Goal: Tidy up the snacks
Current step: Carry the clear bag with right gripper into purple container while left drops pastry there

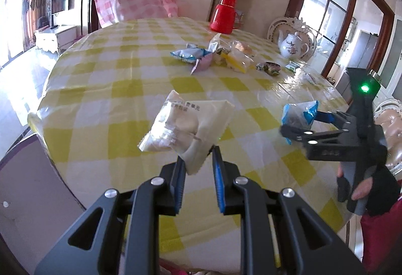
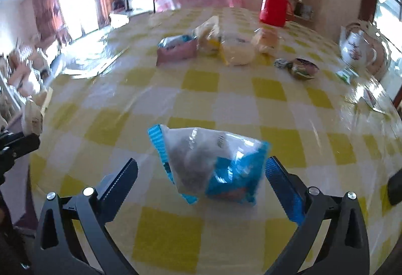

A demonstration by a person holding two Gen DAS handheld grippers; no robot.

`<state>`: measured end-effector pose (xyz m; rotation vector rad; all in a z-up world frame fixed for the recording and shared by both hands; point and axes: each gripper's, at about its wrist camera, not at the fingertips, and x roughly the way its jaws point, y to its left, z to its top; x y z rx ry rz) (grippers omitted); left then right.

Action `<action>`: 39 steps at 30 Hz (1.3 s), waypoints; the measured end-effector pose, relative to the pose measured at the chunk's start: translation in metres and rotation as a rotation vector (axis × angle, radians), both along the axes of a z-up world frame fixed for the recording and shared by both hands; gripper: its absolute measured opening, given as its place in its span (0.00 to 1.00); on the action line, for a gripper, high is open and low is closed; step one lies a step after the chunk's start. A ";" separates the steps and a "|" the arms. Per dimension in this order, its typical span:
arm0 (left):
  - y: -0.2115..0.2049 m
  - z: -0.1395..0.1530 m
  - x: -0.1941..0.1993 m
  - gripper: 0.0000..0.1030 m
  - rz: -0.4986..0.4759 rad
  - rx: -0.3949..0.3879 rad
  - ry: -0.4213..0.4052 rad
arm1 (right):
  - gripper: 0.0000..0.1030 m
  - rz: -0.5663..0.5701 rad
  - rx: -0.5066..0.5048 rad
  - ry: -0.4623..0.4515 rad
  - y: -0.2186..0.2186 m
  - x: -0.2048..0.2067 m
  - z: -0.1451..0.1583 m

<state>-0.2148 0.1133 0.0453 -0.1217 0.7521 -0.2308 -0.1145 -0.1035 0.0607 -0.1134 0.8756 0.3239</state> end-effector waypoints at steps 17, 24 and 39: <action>0.074 0.019 -0.041 0.20 0.127 0.103 -0.009 | 0.49 0.236 0.195 -0.052 0.086 -0.035 0.050; 0.138 0.003 -0.054 0.20 0.244 0.216 0.103 | 0.50 0.537 0.231 0.043 0.199 -0.085 0.051; 0.195 -0.001 -0.080 0.85 0.489 0.219 0.081 | 0.84 0.649 0.240 0.019 0.240 -0.125 0.043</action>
